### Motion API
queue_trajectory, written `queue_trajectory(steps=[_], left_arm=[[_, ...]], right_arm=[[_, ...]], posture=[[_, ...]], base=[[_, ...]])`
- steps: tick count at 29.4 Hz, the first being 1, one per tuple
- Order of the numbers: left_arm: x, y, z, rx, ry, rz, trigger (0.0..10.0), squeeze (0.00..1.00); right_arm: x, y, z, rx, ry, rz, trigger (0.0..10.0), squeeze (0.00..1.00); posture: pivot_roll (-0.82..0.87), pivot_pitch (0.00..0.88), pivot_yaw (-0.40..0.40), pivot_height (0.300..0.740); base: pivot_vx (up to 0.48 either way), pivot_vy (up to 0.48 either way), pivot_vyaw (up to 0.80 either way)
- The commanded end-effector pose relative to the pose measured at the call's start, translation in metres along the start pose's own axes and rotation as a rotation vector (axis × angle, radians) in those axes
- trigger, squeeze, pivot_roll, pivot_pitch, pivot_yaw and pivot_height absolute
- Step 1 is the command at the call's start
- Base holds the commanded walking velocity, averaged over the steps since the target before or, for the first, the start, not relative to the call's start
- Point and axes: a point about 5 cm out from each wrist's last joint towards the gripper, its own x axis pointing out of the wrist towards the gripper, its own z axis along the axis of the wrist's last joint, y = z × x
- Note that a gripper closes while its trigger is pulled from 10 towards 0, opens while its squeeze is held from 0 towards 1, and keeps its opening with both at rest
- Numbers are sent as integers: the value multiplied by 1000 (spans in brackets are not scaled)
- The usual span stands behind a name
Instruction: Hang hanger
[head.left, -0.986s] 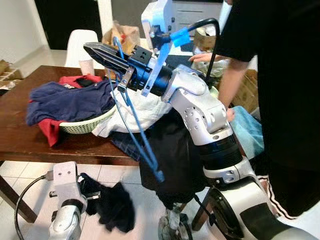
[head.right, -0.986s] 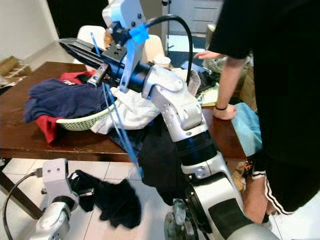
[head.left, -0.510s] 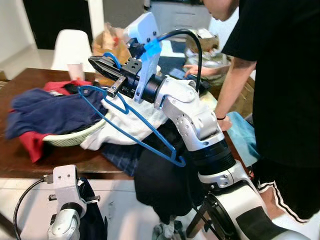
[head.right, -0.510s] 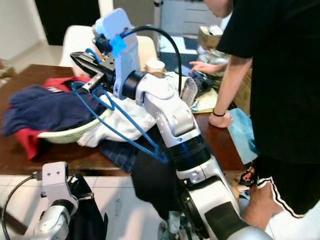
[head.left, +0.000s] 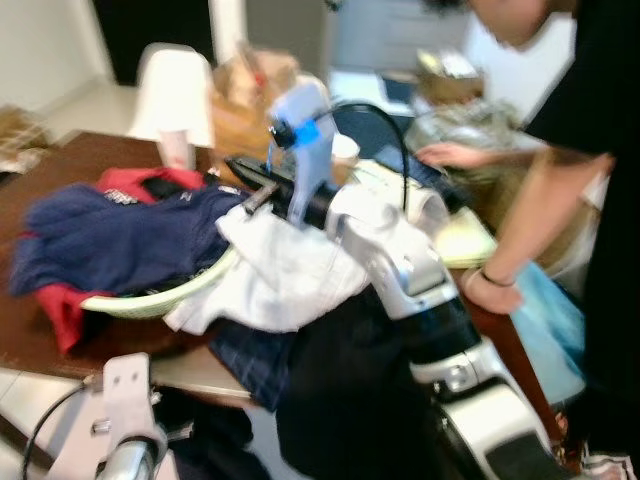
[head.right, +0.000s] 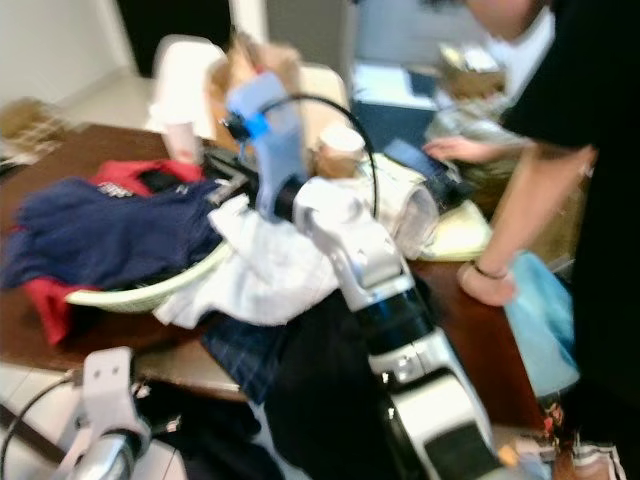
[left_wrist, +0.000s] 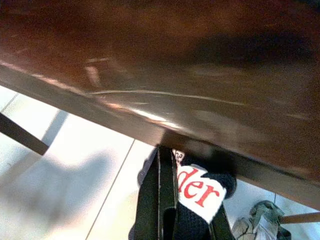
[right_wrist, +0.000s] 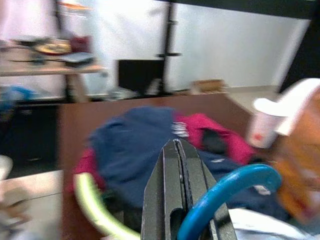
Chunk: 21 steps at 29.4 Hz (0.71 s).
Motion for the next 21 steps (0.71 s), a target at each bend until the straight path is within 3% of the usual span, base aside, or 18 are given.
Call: queue_trajectory(steps=[1, 6, 12, 15, 17, 19, 21], left_arm=[[4, -15, 19, 5, -88, -65, 10000, 0], [3, -15, 16, 5, -77, -64, 10000, 0], [1, -20, 8, 4, -34, -82, 10000, 0], [1, -20, 8, 4, -34, -82, 10000, 0], [-2, -21, 0, 17, -3, -100, 10000, 0], [-12, -22, -24, 49, 81, -137, 10000, 0], [-12, -22, -24, 49, 81, -137, 10000, 0]], right_arm=[[-5, -4, -3, -9, 20, -13, 10000, 0], [-6, -2, -7, -16, 43, -12, 10000, 0], [-2, 3, -35, -90, 208, -47, 10000, 0], [-2, 3, -35, -90, 208, -47, 10000, 0], [1, 3, -42, -91, 241, -56, 10000, 0], [7, 6, -50, -81, 277, -62, 10000, 0], [7, 6, -50, -81, 277, -62, 10000, 0]], posture=[[32, 0, -49, 740], [32, 0, -51, 740], [50, 0, -72, 740], [50, 0, -72, 740], [57, 0, -78, 740], [71, 0, -89, 740], [71, 0, -89, 740]], base=[[0, 0, 0], [0, 0, 0], [0, 0, 0], [0, 0, 0], [0, 0, 0], [0, 0, 0], [0, 0, 0]])
